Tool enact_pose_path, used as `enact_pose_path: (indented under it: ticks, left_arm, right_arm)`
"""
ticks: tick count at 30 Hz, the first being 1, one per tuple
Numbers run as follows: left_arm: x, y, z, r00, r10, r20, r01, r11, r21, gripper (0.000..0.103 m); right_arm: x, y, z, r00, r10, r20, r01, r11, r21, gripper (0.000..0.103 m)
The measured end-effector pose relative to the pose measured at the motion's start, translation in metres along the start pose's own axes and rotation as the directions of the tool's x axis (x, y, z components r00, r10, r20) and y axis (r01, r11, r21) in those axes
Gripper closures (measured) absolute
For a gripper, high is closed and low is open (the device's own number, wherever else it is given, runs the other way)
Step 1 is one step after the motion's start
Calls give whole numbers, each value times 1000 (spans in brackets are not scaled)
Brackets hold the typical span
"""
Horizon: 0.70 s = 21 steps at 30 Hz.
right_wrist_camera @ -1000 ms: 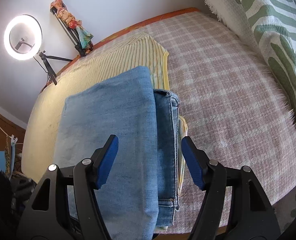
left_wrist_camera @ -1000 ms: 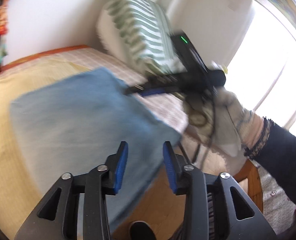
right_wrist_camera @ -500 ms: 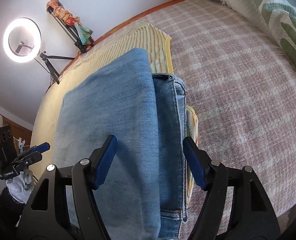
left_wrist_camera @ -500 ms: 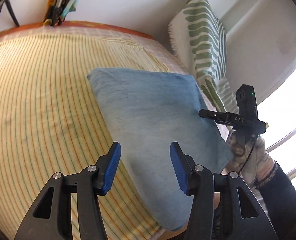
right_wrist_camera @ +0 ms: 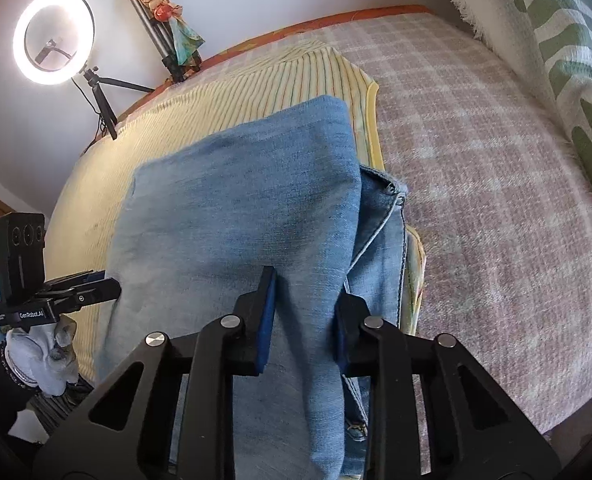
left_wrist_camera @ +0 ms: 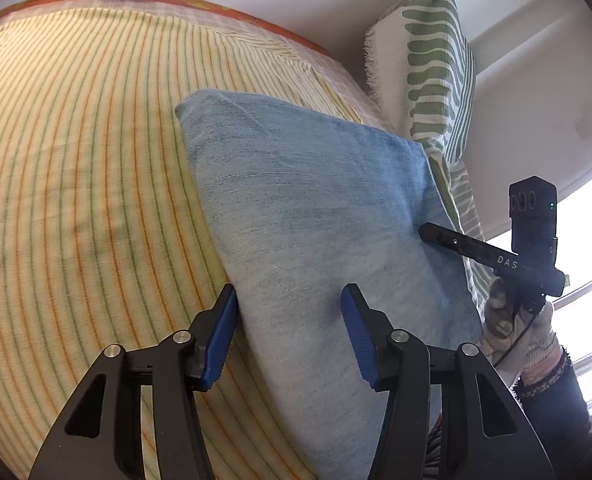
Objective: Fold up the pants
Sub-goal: 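Grasp the jeans edge with both tools and lift it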
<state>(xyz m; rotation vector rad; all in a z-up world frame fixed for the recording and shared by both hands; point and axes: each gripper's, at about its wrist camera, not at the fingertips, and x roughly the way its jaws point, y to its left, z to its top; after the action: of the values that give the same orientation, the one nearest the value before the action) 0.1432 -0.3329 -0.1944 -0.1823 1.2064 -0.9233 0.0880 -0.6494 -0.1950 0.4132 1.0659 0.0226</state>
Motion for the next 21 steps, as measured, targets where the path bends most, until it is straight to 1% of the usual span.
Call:
enact_pose_path:
  ticks: [1,3,4,5,6,9,11,13,15,18,21]
  left_arm:
    - [2,0,0,1000,-2,2,2,1000,-5,51]
    - [4,-1,1,1000,-1,9,1,1000,-12,51]
    - [5,-3,2,1000,3,11,-3,1000,-3,51]
    - [5,-5,2,1000,11,14,-11,1000,7,51]
    - [6,-7,1,1000,22,19,-22,1000,21,51]
    - [7,-11,1,999,35,35,-36,999,38,52]
    - [6,-15,1,998,40,50,-42,998,50,58]
    - [5,-23,1,996,55,73,-61,994,90,67]
    - [3,-35,1,992,76,103,-90,986,142,80]
    - [-1,-46,1,986,91,137,-116,974,193,84]
    - [-8,-51,4,984,75,160,-107,973,206,86]
  right_arm:
    - [0,-2,0,1000,7,-1,-7,1000,1,77]
    - [2,-7,1,1000,16,-9,-15,1000,20,70]
    - [4,-10,1,1000,26,-13,-26,999,40,63]
    - [7,-12,1,999,43,-14,-42,998,56,58]
    - [9,-11,1,999,40,-8,-40,997,59,58]
    - [10,-2,0,1000,-2,2,2,1000,18,65]
    - [6,5,0,999,-46,9,46,999,-5,80]
    - [-2,8,0,998,-59,28,59,998,-6,85]
    - [-9,12,0,997,-68,43,69,998,-9,88]
    - [-16,23,0,992,-112,64,115,992,-45,93]
    - [-24,33,0,989,-125,84,131,989,-64,94]
